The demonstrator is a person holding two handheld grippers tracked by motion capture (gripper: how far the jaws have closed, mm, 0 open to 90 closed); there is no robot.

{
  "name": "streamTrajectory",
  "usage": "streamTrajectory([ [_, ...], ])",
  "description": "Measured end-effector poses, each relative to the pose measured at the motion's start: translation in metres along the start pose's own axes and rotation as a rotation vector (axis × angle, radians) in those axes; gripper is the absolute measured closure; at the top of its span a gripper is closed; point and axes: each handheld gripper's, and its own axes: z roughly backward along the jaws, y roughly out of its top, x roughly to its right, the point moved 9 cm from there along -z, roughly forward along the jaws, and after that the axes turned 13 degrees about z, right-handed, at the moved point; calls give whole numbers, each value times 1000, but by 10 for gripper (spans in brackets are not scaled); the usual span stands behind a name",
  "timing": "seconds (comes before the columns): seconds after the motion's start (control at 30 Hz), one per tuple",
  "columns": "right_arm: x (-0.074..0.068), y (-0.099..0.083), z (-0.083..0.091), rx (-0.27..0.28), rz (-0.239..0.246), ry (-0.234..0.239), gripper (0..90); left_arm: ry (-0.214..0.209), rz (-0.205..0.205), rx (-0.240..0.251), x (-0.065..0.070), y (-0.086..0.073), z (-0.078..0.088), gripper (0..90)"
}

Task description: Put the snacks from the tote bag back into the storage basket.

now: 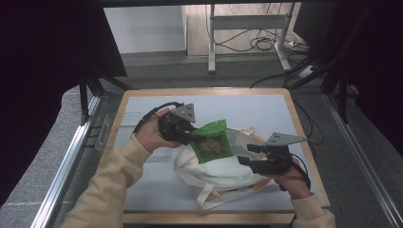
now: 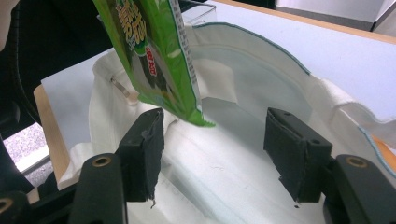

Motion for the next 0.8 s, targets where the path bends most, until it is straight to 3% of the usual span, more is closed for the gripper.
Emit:
streamTrajectory([
  [0.8,-4,-5,0,-23,7,-10,368,41,18,34,-7,0,27,752],
])
